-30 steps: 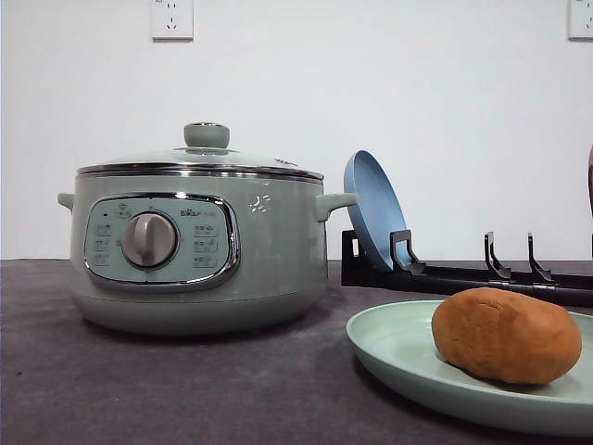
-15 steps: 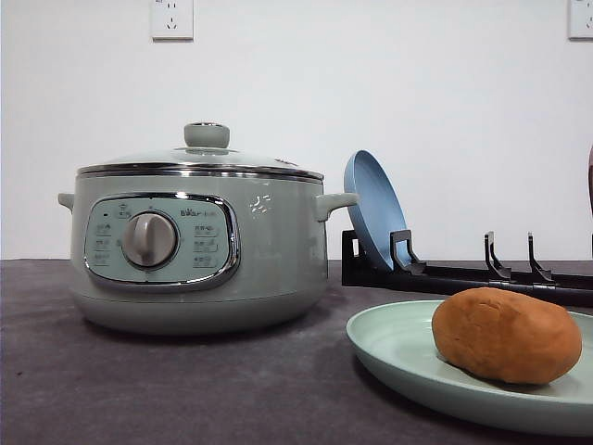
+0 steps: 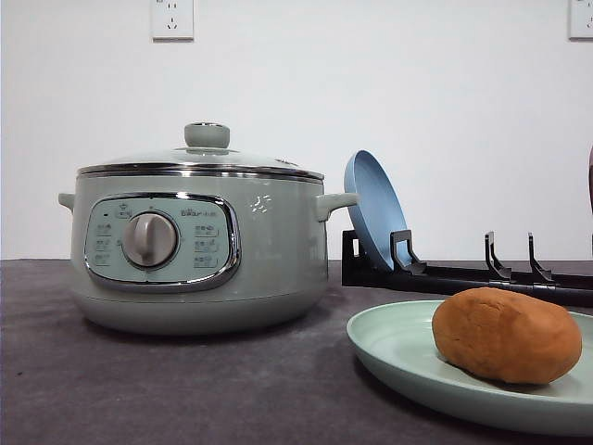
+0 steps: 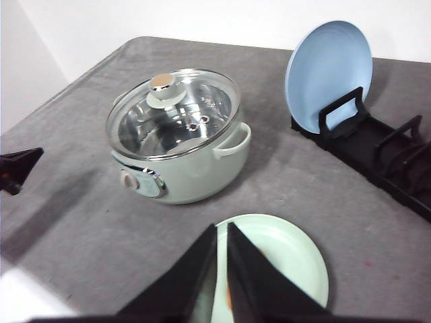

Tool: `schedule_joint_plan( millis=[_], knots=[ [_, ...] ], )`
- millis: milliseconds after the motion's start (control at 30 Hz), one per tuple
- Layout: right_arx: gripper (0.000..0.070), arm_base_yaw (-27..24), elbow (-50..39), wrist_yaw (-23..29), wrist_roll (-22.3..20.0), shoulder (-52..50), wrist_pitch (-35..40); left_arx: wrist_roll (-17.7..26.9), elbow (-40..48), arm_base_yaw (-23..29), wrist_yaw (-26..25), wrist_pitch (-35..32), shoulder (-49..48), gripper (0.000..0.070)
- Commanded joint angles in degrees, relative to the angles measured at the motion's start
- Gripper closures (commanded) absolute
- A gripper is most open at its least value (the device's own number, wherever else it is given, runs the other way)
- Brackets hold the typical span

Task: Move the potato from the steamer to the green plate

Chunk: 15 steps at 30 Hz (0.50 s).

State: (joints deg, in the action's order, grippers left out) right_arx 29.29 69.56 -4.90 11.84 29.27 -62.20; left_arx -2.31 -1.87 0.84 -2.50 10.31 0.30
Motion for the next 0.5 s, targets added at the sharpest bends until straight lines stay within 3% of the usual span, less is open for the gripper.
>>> schedule_joint_plan(
  millis=[0, 100, 200, 333, 467],
  knots=[
    [0.0685, -1.6, 0.8, 2.1, -0.8, -0.2, 1.1, 0.2, 1.2, -0.1, 0.0, 0.4, -0.1, 0.0700],
    [0.0685, -6.8, -1.3, 2.5, -1.5, -0.7, 4.1, 0.2, 1.2, -0.1, 0.0, 0.4, -0.1, 0.0700],
    [0.0685, -13.3, -7.0, 3.4, -7.6, -2.7, 10.1, 0.2, 1.2, -0.1, 0.0, 0.4, -0.1, 0.0700],
    [0.0686, -20.6, -20.8, 3.4, -14.6, -8.2, 24.4, 0.2, 1.2, -0.1, 0.0, 0.4, -0.1, 0.0700],
    [0.0685, -25.9, -36.4, 3.2, -15.1, -15.1, 39.1, 0.2, 1.2, -0.1, 0.0, 0.4, -0.1, 0.0700]
  ],
)
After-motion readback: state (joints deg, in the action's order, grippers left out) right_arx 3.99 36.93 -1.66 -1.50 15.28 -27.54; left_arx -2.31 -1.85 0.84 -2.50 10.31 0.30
